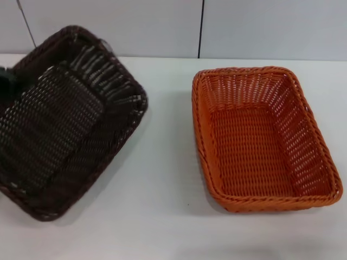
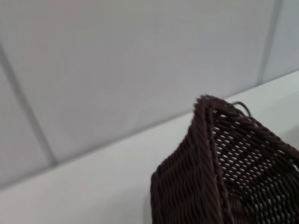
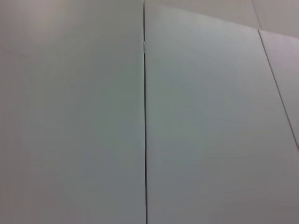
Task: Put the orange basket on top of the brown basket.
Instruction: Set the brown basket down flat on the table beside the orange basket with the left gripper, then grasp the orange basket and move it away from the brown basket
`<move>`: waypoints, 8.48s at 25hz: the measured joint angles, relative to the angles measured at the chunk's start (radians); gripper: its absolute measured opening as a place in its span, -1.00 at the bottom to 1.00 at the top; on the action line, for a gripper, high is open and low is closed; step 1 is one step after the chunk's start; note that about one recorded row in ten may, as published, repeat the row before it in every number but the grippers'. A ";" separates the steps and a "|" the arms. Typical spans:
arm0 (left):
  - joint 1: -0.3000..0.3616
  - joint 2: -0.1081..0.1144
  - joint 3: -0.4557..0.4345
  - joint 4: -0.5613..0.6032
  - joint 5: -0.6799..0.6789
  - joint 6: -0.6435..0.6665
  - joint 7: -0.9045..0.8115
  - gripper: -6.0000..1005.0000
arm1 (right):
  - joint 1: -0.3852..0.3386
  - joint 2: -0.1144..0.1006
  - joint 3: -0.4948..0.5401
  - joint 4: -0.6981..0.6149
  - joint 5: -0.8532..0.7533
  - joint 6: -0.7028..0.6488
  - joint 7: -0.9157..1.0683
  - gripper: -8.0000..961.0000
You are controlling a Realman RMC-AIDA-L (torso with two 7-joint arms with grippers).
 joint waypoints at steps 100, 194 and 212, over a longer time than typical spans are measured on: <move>-0.471 0.052 -0.355 0.440 -0.145 -0.059 0.809 0.60 | -0.160 -0.001 -0.102 0.081 0.112 -0.121 -0.010 0.53; 0.076 -0.011 -0.763 1.105 -1.820 0.283 1.388 0.60 | 0.341 -0.144 1.416 1.051 -0.167 3.374 -0.956 0.53; 0.077 -0.012 -0.763 1.110 -1.925 0.282 1.382 0.60 | 0.461 -0.185 1.250 1.006 -0.306 3.523 -1.176 0.53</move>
